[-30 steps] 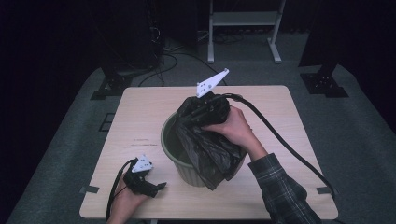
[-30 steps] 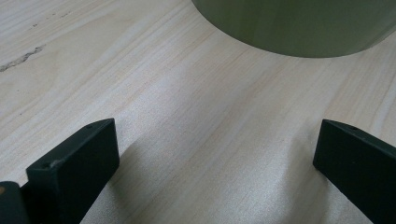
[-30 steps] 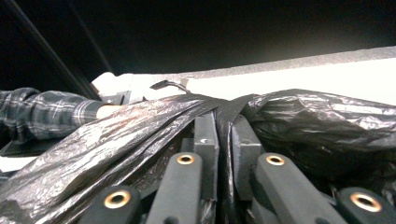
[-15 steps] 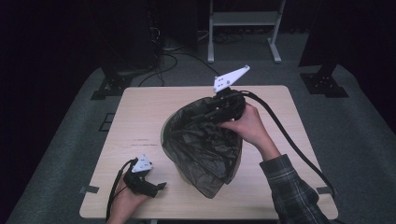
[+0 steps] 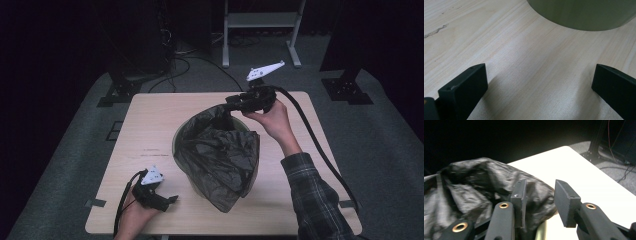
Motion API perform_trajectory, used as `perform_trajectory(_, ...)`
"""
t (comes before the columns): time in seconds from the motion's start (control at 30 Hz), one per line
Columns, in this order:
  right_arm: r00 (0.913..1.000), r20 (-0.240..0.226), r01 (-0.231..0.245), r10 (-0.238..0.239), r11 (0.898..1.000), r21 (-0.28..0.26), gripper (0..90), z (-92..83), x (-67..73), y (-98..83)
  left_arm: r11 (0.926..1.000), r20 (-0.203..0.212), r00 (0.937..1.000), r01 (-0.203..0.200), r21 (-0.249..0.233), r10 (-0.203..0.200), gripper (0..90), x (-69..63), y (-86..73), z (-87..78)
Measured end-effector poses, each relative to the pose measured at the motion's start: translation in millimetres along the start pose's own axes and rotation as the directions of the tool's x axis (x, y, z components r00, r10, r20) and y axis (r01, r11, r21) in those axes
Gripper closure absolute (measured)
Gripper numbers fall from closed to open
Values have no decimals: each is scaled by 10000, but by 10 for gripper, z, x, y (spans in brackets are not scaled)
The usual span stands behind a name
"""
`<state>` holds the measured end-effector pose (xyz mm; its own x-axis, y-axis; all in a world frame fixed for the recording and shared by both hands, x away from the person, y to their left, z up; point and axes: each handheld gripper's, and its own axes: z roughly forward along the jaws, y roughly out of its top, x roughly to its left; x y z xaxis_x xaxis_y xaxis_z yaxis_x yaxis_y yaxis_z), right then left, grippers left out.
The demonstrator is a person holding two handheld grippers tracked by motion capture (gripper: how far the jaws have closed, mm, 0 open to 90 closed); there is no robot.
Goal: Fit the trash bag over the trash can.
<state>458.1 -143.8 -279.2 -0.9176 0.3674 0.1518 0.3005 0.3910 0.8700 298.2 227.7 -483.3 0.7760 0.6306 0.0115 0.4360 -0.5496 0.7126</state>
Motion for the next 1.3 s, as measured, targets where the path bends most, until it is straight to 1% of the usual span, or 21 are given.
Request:
perform_trajectory(0.03,9999,-47,-119,119,9999,64,576,37,-36,-12,10000,0,10000,-1,2,1,0,0,0,0)
perform_trajectory(0.07,9996,-147,-236,238,9996,159,580,75,-66,-25,10000,-1,10000,-3,2,3,0,0,0,0)
perform_trajectory(0.1,9992,-223,-334,339,9991,251,621,108,-86,-41,10000,1,10000,-4,1,4,0,0,0,0)
perform_trajectory(0.13,9991,-255,-325,333,9989,332,693,131,-95,-56,10000,0,10000,-2,0,2,0,0,0,0)
perform_trajectory(0.2,9998,-179,-23,27,9997,259,788,140,-50,-72,10000,2,10000,-2,2,2,0,0,0,0)
perform_trajectory(0.3,9982,-388,456,-454,9990,29,864,135,83,-73,10000,2,10000,-1,-1,1,0,0,0,0)
perform_trajectory(0.33,9970,-572,521,-513,9986,120,879,142,118,-75,10000,0,10000,-1,0,1,0,0,0,0)
perform_trajectory(0.4,9954,-800,566,-525,9971,502,883,175,166,-89,10000,0,10000,-5,3,5,0,0,0,0)
perform_trajectory(0.43,9946,-919,558,-490,9958,725,879,200,179,-102,10000,1,10000,-4,1,4,0,0,0,0)
perform_trajectory(0.47,9933,-1041,596,-495,9936,959,844,227,193,-114,10000,1,10000,-4,1,4,0,-1,0,0)
perform_trajectory(0.5,9931,-1023,691,-582,9919,1063,788,235,210,-119,10000,2,10000,-7,2,7,0,-1,0,0)
perform_trajectory(0.57,9907,-1277,597,-471,9936,961,715,212,229,-114,10000,1,10000,-4,2,4,0,-1,0,0)
perform_trajectory(0.67,9927,-1084,617,-529,9949,798,647,125,244,-113,10000,0,10000,-2,-2,2,0,-1,0,0)
perform_trajectory(0.77,9943,-975,490,-432,9971,578,631,-26,248,-135,10000,0,10000,-5,1,5,0,-1,0,0)
perform_trajectory(0.8,9950,-921,440,-382,9971,624,627,-77,256,-141,10000,0,10000,-3,-1,3,0,-1,0,0)
perform_trajectory(0.87,9950,-889,497,-456,9978,448,617,-187,297,-176,10000,2,10000,-4,2,4,0,-1,0,0)
perform_trajectory(0.9,9953,-878,446,-409,9982,408,609,-243,313,-196,10000,0,10000,-5,-1,5,0,-1,0,0)
perform_trajectory(0.93,9956,-861,407,-362,9979,508,592,-292,334,-211,10000,1,10000,-3,2,3,0,-1,0,0)
perform_trajectory(1.03,9960,-799,419,-392,9986,326,574,-445,408,-282,10000,-4,10000,2,-2,-2,0,-2,0,0)
perform_trajectory(1.17,9980,-575,292,-280,9993,215,549,-589,479,-413,10000,-14,10000,9,-1,-9,0,-4,0,0)
perform_trajectory(1.3,9989,-465,-55,51,9999,-90,543,-690,478,-566,10000,-13,10000,12,-1,-12,0,-4,0,0)
